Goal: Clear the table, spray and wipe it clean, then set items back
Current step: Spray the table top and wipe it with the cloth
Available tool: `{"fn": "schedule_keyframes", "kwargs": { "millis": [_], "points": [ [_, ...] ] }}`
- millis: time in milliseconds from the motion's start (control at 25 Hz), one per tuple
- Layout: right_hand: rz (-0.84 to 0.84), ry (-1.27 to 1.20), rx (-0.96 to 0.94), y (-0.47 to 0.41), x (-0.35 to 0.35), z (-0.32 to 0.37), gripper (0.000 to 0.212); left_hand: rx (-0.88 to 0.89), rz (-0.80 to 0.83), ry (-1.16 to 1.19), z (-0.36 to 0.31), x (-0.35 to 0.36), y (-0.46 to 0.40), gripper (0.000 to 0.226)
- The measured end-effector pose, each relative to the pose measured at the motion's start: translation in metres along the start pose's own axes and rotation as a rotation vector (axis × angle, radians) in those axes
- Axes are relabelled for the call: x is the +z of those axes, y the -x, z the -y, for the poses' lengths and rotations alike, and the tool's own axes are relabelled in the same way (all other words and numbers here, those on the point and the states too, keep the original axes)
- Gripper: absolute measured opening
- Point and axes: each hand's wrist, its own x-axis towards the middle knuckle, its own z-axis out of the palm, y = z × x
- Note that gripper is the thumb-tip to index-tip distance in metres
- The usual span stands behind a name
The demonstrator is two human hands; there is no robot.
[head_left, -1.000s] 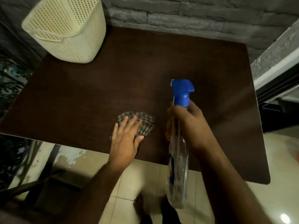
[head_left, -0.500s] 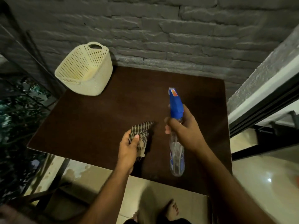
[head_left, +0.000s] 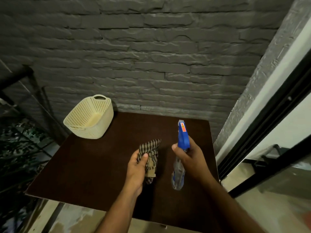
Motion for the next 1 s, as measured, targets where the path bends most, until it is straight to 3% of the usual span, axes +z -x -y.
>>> {"fn": "schedule_keyframes", "kwargs": {
  "millis": [120,360,640,840,1000],
  "points": [
    [-0.023,0.008,-0.014,-0.002,-0.001,0.005,0.021,0.025,-0.009,0.054,-0.009,-0.002,-0.007,0.027],
    [-0.026,0.065,-0.017,-0.013,0.028,0.020,0.040,0.034,-0.008,0.077,-0.033,-0.036,-0.035,0.030],
    [-0.077,0.065,-0.053,-0.044,0.119,0.050,0.020,0.088,0.057,-0.001,-0.095,-0.123,-0.086,0.027],
    [-0.159,0.027,-0.075,-0.072,0.195,0.074,0.017,0.104,0.025,-0.083,-0.137,-0.194,-0.129,0.024],
    [-0.129,0.041,-0.129,-0.093,0.236,0.088,0.015,0.131,-0.007,-0.056,-0.157,-0.219,-0.147,0.019]
  ]
}}
